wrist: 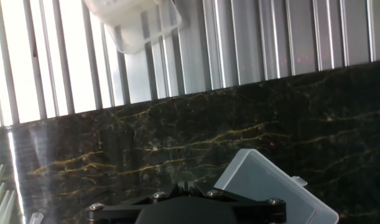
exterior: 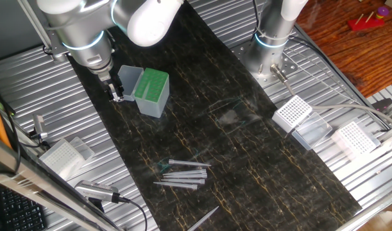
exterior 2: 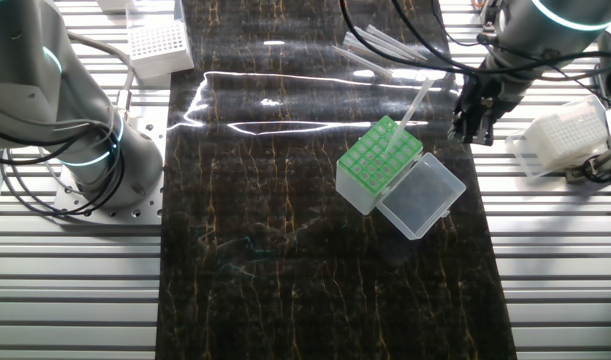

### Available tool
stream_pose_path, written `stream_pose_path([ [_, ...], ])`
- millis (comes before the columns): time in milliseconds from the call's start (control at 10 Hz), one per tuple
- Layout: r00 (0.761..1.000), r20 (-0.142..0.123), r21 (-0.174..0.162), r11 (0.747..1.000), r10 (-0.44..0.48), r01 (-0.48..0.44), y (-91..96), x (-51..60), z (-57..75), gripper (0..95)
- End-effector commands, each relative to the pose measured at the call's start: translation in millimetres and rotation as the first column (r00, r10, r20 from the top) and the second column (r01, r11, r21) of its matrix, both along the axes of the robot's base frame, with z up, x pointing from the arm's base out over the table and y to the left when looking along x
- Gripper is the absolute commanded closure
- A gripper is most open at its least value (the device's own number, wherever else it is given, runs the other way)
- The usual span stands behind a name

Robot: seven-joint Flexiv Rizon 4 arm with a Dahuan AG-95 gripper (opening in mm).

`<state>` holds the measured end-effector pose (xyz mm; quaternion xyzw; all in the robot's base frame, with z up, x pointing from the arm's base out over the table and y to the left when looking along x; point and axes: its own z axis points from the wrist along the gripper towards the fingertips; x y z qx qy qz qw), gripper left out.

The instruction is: Insert a large pipette tip into the holder for large pipette tips

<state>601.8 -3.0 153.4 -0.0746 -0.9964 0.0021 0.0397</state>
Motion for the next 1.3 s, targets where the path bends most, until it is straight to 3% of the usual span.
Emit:
stream_pose_path([
  [100,1.000,0.002,-0.003,1.000,-0.011,0.011,-0.4,-1.2,0.5,95.0],
  [1300,1.000,0.004,-0.003,1.000,0.008,-0.008,-1.1,-2.2,-0.4,95.0],
])
